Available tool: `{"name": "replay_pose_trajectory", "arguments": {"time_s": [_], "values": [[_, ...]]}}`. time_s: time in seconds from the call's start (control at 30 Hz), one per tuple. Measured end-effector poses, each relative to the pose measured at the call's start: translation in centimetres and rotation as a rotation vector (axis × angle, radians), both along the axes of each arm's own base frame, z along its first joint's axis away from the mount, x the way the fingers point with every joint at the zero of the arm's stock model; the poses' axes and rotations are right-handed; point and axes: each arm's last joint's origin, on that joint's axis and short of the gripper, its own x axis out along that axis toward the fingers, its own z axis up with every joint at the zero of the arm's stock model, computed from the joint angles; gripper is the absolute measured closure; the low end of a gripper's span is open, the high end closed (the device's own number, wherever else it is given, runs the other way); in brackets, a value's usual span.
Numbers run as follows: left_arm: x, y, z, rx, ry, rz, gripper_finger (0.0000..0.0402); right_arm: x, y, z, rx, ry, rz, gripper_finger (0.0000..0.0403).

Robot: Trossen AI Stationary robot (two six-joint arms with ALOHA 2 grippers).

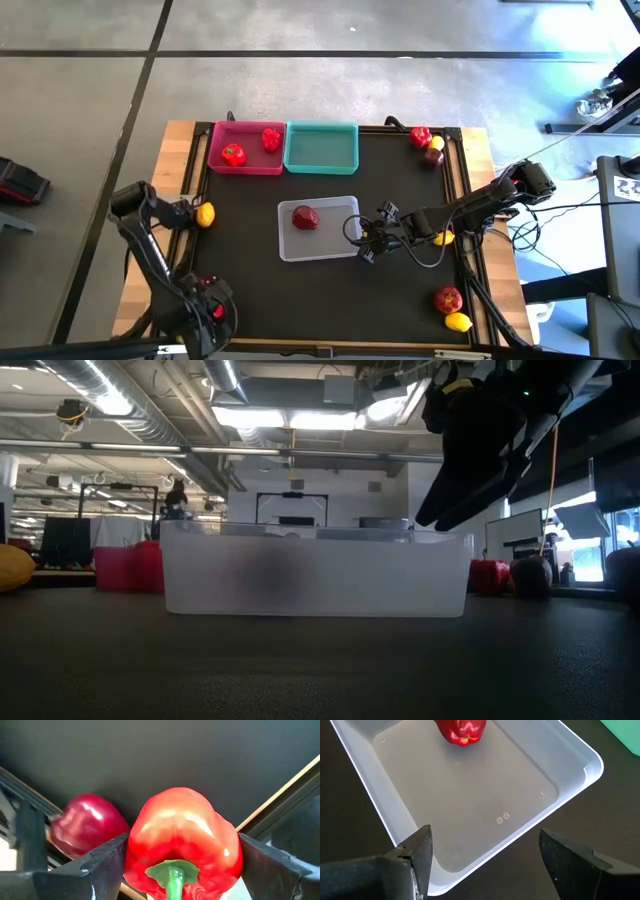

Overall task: Sort produce into baskets
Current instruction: Put the red bell pepper into the red bin

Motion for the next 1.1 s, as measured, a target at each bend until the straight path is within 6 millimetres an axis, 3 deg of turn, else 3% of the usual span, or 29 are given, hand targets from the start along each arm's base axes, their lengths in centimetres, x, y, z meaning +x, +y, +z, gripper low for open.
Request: {"name": "replay_pose_trajectory", "arguments": {"time_s": [0.23,0.57,0.77,1.1], "values": [[2.4,3.3,2.8,0.022,-0.086,-0.021,0.0080,0.0,0.0,0.0,-0.011,0.004,0.014,0.0111],[5.4,10.5,5.7,0.138,-0.156,-0.052,0.0080,0.0,0.0,0.0,-0.047,0.008,0.033,0.0111],[6.7,15.9,7.6,0.189,-0.175,-0.082,0.0080,0.0,-0.1,0.0,-0.076,0.008,0.038,0.0111],[7.0,26.4,9.8,0.322,-0.176,-0.024,0.0080,0.2,-1.1,0.1,-0.178,0.001,-0.002,0.0111]]}}
